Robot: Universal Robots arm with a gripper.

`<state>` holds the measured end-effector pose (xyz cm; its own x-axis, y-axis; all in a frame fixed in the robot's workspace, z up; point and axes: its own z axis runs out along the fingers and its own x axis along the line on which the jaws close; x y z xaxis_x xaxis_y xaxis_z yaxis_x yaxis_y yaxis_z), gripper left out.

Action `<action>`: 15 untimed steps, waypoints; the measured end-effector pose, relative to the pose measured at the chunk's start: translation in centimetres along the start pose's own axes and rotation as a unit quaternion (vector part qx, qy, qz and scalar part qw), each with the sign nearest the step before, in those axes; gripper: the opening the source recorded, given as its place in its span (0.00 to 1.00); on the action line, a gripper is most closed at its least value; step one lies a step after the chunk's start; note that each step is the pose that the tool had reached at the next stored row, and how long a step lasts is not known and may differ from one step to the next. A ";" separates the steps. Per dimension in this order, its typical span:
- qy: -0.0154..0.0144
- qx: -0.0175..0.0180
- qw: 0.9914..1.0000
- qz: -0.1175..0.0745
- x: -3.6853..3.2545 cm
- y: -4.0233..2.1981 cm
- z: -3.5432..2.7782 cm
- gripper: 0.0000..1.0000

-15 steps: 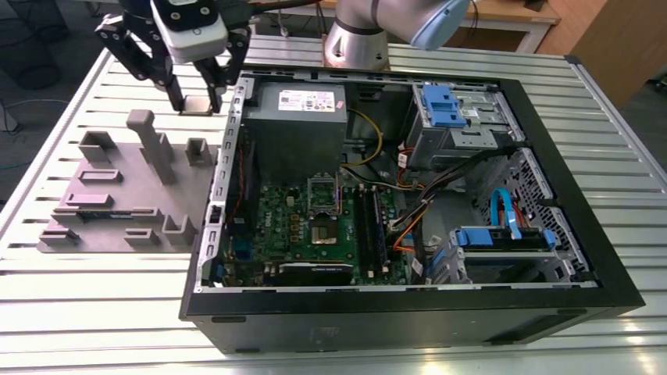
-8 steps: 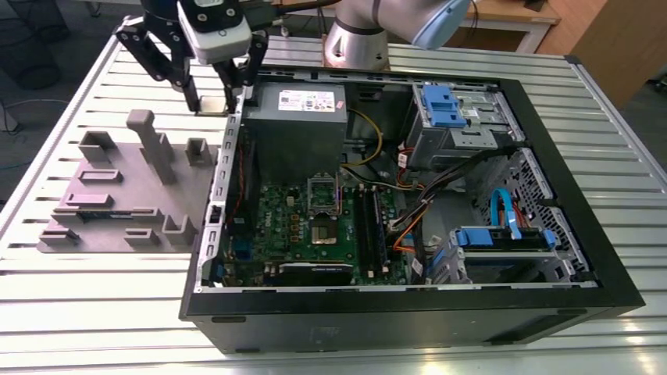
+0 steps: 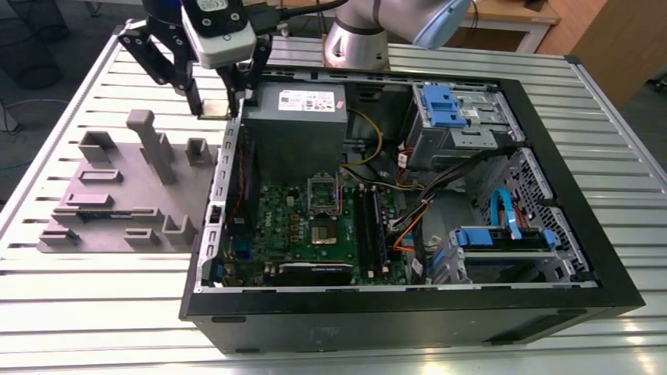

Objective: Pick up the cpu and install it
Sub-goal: 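Pick up the cpu and move it towards the insertion slot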

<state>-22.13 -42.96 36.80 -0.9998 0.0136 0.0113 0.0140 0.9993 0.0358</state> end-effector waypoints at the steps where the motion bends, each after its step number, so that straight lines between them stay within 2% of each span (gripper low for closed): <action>1: 0.000 0.000 1.000 0.000 -0.01 -0.13 -0.01 0.47; 8: 0.000 0.000 1.000 0.000 -0.05 -1.06 -0.04 0.47; 13: 0.000 0.000 1.000 0.000 -0.12 -1.32 -0.04 0.47; 15: 0.000 0.000 1.000 0.000 -0.37 -1.32 -0.05 0.47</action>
<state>-21.78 -44.29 36.80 -0.9998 0.0138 0.0114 0.0142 0.9993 0.0357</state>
